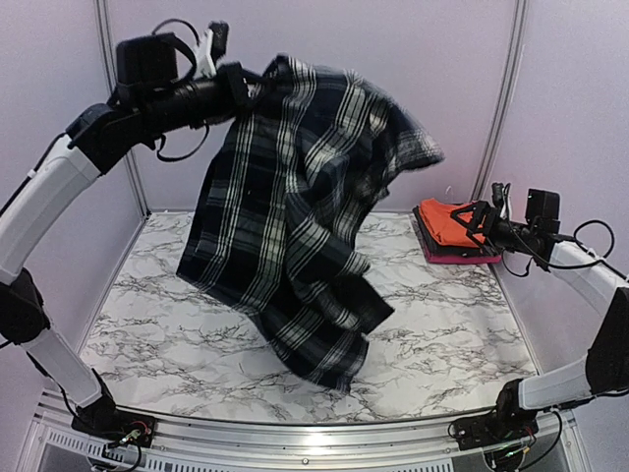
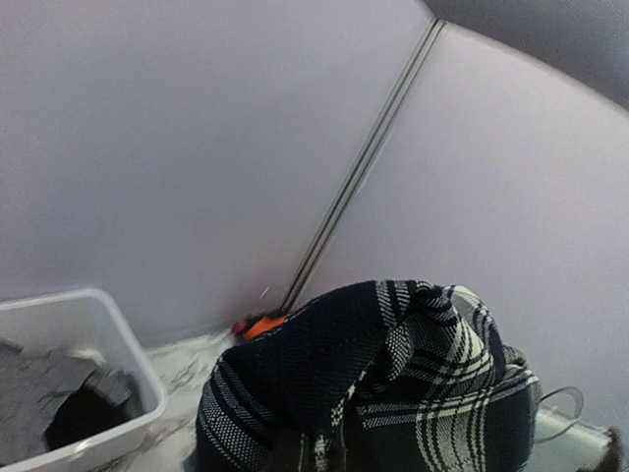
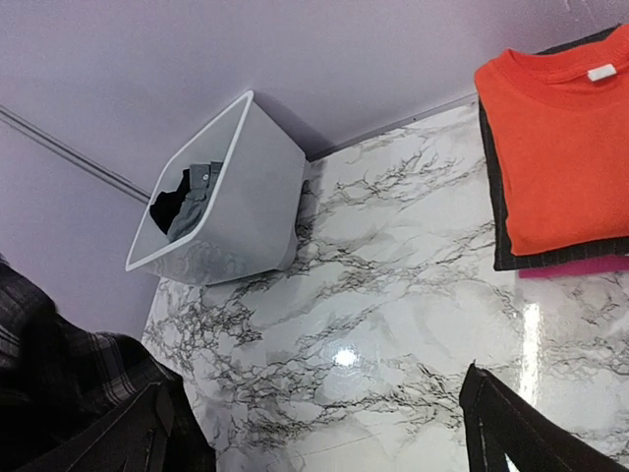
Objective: Fold and stack the mixed laundry pile
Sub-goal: Place the crumpled skirt at the center of the board, then adjust the crumpled skirt at the center of the board.
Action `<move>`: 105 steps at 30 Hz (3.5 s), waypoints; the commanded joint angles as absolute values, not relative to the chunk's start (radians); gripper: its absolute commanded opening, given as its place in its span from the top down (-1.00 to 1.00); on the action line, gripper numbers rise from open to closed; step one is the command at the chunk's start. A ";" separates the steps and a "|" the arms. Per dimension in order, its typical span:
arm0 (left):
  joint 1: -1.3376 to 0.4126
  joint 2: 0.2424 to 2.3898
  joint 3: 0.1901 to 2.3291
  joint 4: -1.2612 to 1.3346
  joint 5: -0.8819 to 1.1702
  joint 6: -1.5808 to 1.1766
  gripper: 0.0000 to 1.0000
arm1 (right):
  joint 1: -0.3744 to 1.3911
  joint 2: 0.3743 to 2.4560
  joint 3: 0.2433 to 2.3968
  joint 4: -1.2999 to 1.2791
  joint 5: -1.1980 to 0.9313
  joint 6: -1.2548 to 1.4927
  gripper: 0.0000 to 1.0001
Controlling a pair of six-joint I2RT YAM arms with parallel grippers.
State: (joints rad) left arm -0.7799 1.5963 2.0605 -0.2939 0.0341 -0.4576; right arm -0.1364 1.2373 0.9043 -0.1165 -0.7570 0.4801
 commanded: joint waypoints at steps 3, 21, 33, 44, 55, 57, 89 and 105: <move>-0.750 1.759 1.977 -0.734 -0.104 -0.179 -0.23 | -0.129 1.192 0.925 -0.335 -0.562 0.350 -0.96; -0.556 1.366 0.946 -0.401 -0.008 -0.654 -0.98 | 0.467 1.638 1.284 -0.359 -0.484 0.225 -0.75; -0.554 1.331 0.699 -0.374 0.063 -0.809 -0.98 | 0.568 2.106 1.619 -0.539 -0.314 0.090 -0.58; -0.541 1.562 0.822 -0.383 0.011 -0.723 -0.49 | 0.569 1.985 1.170 -0.553 -0.348 0.164 -0.13; -0.532 1.621 1.129 -0.365 0.136 -0.394 -0.65 | 0.685 1.432 0.777 -0.464 -0.640 0.349 -0.28; -0.537 1.626 1.201 -0.356 0.250 -0.337 -0.73 | 0.643 1.355 0.825 -0.477 -0.566 0.346 -0.45; -0.858 1.903 1.667 -0.333 0.638 0.007 0.78 | 0.371 1.453 0.973 -0.224 -0.689 0.194 -0.97; -0.649 1.738 1.382 -0.345 0.417 -0.230 -0.48 | 0.570 1.637 1.201 -0.352 -0.498 0.226 -0.85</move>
